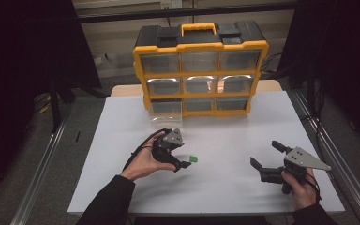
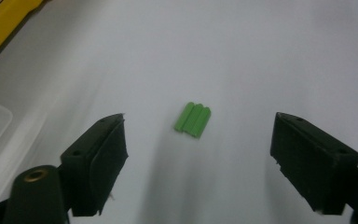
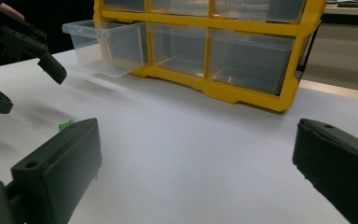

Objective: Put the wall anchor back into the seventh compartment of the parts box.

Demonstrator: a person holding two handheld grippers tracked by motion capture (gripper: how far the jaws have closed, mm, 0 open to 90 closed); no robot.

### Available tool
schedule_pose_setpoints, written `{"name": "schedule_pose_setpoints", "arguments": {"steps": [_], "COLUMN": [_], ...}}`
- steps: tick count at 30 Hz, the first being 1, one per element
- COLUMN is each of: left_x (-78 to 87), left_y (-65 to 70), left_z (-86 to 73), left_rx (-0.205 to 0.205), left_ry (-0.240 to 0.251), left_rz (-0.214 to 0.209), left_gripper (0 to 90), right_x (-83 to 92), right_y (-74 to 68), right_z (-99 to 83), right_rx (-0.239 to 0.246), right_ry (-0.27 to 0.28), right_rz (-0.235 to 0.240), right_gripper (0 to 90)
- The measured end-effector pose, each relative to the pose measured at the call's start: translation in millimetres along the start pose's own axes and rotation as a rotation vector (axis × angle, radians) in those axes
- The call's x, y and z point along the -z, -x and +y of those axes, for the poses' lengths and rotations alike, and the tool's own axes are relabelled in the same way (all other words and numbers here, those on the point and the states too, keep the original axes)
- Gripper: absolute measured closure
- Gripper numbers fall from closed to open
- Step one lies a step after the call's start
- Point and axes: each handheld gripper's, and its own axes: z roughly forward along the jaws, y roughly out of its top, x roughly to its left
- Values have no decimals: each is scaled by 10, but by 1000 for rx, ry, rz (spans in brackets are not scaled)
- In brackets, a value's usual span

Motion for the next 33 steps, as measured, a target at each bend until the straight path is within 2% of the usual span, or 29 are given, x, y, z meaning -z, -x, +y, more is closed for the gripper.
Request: {"name": "schedule_pose_setpoints", "arguments": {"steps": [2,3,6,8,10,14,15,17,18,19,20,22,23,24,25,26,28,30,31,33], "left_x": [-22,-34,-75,-90,-126,-143,-169,-170,-181,-182,-191,-206,-206,-232,-224,-245,-255,-278,-285,-302], "left_y": [-11,-5,-8,-25,-31,-63,-43,-50,-46,-50,-44,-47,-54,-37,-58,-44,-59,-45,-53,-43], "left_z": [24,32,50,64,57,88,83,104,109,117,120,131,145,140,160,159,181,191,203,213], "left_rx": [-18,-11,-25,-33,-20,-28,-18,-33,-39,-41,-46,-52,-55,-54,-60,-65,-73,-74,-86,-80], "left_ry": [-19,-25,-45,-82,-68,-96,-75,-100,-95,-104,-106,-112,-130,-113,-142,-134,-159,-155,-161,-167], "left_rz": [-12,-18,-39,-59,-41,-77,-50,-76,-70,-87,-77,-83,-103,-80,-111,-79,-108,-84,-85,-90], "left_gripper": [218,226,254,277,301,343,352,378,400,415,431,466,477,511,526,533,552,575,597,637], "right_x": [-3,-2,-2,-2,-3,-3,-4,-3,-4,-4,-5,-3,-3,-4,-7,-8,-7,-8,-7,-7], "right_y": [0,0,2,2,1,1,3,1,1,1,0,-1,-1,0,0,0,-2,-1,-1,-1], "right_z": [-1,-1,-2,-2,-1,-1,-2,-1,-1,-2,-2,-1,-1,-1,-3,-3,-3,-3,-3,-4], "right_rx": [0,0,4,3,0,0,4,1,0,2,1,-1,-2,-1,1,1,-1,0,-2,-3], "right_ry": [0,0,-2,-2,0,2,-1,-2,1,-1,0,0,0,1,1,1,-1,1,-1,-1], "right_rz": [2,1,3,4,4,5,4,4,5,7,6,4,5,5,6,6,6,7,7,6], "right_gripper": [10,10,10,10,10,9,9,9,10,10,9,9,9,9,9,9,9,9,9,9]}}
